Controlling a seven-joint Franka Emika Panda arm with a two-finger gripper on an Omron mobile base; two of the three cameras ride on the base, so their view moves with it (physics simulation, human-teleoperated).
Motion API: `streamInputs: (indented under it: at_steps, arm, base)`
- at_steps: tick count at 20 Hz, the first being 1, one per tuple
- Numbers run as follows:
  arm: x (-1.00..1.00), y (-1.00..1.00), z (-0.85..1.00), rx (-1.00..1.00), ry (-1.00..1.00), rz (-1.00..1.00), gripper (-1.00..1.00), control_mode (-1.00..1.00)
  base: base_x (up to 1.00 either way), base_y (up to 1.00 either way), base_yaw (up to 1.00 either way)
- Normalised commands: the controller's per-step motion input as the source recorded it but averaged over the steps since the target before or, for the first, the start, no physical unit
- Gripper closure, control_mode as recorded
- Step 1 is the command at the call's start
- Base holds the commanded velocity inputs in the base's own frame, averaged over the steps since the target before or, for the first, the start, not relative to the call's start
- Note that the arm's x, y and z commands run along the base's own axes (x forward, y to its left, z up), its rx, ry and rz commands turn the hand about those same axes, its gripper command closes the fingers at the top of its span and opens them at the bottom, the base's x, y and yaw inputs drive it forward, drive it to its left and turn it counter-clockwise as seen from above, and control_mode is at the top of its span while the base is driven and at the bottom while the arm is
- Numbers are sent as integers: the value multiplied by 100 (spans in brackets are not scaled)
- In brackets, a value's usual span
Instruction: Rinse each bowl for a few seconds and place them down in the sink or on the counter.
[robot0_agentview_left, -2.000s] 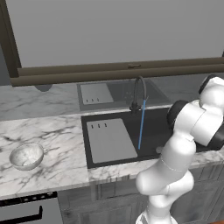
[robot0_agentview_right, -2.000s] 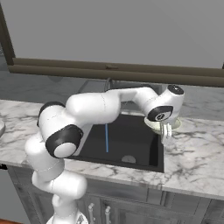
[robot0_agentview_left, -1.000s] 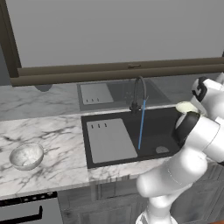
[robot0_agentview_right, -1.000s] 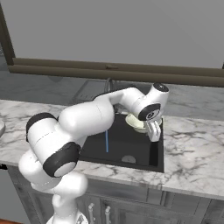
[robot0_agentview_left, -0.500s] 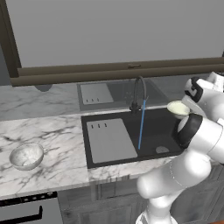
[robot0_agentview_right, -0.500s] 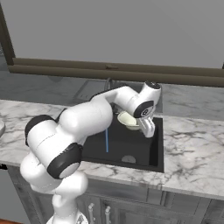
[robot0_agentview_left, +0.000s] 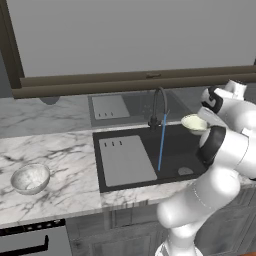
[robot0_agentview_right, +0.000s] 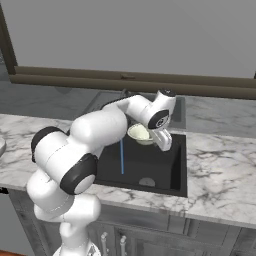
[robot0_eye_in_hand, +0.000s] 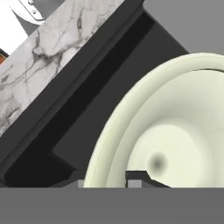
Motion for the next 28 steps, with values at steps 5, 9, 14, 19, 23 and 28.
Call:
streamInputs:
  at_steps: [5,9,14,19,23,28]
  arm:
    - [28,14,-3,1,2,12,100,-100]
    - [23,14,-1,2,1,12,100,-100]
    - [24,16,0,1,2,11,100,-100]
    - [19,18,-1,2,2,11,100,-100]
    - [22,19,-4,4,6,10,100,-100]
    - [16,20,-7,3,2,9,100,-100]
  base:
    - [0,0,0]
    - [0,0,0]
    - [0,0,0]
    - [0,0,0]
    - [0,0,0]
    - [0,0,0]
